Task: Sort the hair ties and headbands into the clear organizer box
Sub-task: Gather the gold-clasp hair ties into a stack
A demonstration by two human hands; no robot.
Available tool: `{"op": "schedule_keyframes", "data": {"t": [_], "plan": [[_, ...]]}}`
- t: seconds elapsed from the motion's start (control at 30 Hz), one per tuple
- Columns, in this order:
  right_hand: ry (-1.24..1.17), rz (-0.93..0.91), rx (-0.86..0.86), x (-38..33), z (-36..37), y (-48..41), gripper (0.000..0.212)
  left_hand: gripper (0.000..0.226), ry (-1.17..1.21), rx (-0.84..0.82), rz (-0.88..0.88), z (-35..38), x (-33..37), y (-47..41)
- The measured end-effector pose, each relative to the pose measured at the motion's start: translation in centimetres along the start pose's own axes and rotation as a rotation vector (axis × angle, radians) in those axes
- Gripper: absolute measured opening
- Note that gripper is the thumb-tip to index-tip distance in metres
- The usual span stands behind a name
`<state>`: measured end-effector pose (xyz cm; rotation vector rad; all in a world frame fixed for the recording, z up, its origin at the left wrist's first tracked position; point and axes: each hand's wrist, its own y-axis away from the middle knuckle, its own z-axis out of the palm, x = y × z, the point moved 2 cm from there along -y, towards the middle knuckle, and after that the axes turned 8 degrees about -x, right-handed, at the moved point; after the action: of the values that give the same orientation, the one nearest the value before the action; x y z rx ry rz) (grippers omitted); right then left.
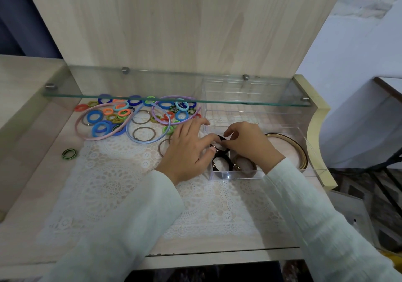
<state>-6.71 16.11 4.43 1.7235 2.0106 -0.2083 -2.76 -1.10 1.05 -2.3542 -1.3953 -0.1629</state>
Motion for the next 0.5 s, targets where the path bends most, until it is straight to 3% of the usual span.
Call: {"op": "schedule_keyframes", "data": {"t": [0.5], "plan": [[-0.003,0.042,0.075,-0.51,0.54,-0.55,0.010,0.034,-0.044,-0.019,0.021,0.49,0.06,0.00]]}}
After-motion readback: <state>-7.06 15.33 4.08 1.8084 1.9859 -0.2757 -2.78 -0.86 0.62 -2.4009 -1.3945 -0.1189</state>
